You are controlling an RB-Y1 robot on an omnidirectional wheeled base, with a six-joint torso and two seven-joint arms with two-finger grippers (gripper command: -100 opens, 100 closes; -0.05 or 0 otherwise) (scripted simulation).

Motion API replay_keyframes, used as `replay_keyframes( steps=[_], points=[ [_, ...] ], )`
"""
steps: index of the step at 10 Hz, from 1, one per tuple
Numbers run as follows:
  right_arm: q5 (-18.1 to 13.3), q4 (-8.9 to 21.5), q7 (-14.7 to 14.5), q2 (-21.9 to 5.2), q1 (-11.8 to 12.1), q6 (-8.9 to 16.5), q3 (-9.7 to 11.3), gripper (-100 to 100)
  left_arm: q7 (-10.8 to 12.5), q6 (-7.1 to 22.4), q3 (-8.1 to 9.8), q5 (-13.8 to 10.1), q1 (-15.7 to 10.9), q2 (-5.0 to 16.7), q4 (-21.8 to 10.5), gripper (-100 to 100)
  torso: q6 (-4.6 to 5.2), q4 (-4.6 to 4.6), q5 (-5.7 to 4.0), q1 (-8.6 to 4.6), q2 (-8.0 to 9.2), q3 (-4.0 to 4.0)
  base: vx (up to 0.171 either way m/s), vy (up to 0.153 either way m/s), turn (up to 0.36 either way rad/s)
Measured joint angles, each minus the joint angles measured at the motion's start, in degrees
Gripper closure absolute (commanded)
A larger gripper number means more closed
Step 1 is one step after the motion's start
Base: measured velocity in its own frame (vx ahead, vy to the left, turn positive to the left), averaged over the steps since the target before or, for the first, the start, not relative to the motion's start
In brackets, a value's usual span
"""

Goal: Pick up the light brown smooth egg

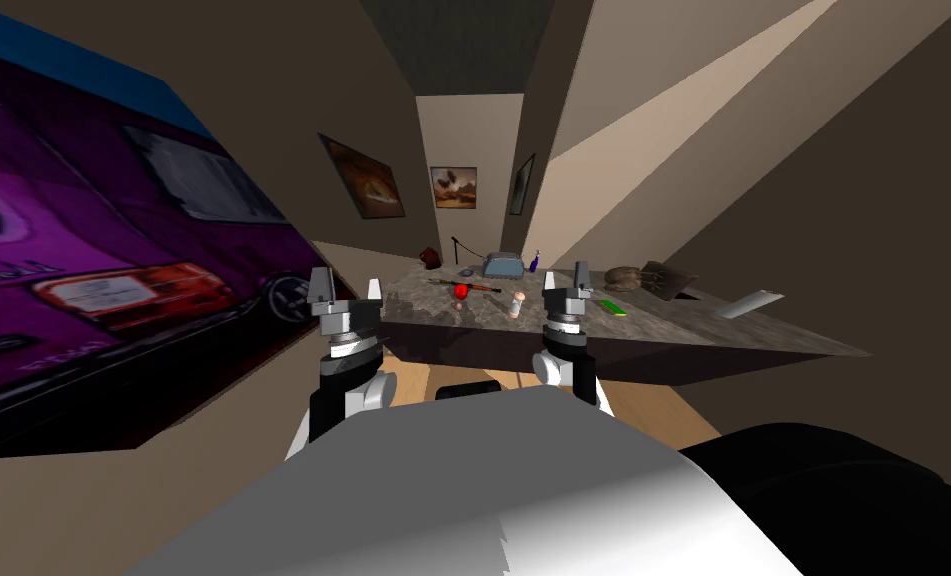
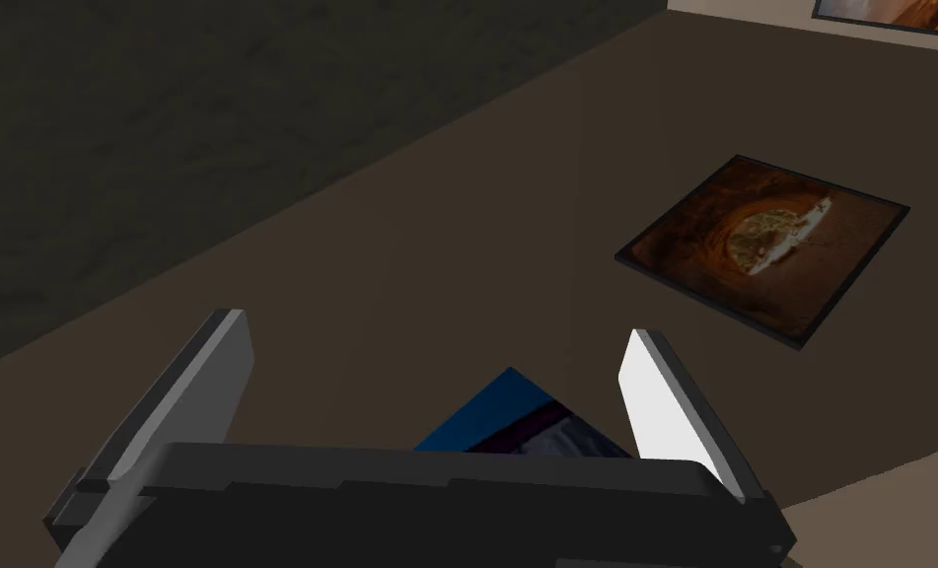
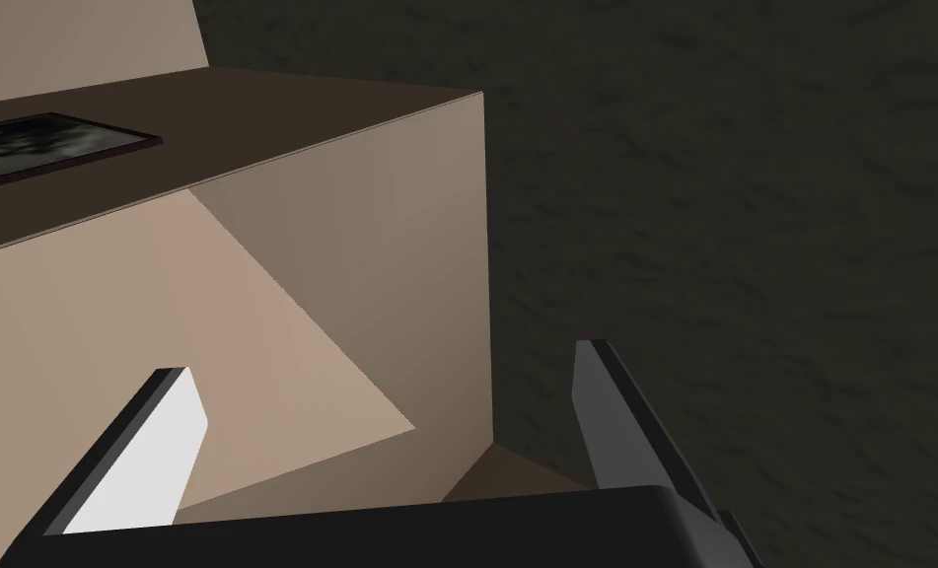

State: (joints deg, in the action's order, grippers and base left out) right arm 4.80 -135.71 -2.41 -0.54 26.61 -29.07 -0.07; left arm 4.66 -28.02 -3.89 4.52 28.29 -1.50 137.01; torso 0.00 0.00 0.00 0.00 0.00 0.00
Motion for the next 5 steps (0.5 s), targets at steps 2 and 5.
replay_keyframes(
  steps=[2, 5],
  points=[
    [0.0, 0.0, 0.0, 0.0, 0.0, 0.0, 0.0, 0, -0.18, 0.77, -0.18, 0.1, 0.0, 2.24, 0.05, -100, 0.0, 0.01, -0.02, -0.09, 0.04, 0.02, -0.012, -0.034, -0.02],
    [0.0, 0.0, 0.0, 0.01, 0.0, 0.0, 0.01, 0, -0.56, 3.97, -0.02, 0.15, -1.0, 6.01, 0.03, -100, 0.01, 0.01, -0.05, -0.22, 0.04, 0.02, -0.016, -0.057, -0.032]
  ],
)
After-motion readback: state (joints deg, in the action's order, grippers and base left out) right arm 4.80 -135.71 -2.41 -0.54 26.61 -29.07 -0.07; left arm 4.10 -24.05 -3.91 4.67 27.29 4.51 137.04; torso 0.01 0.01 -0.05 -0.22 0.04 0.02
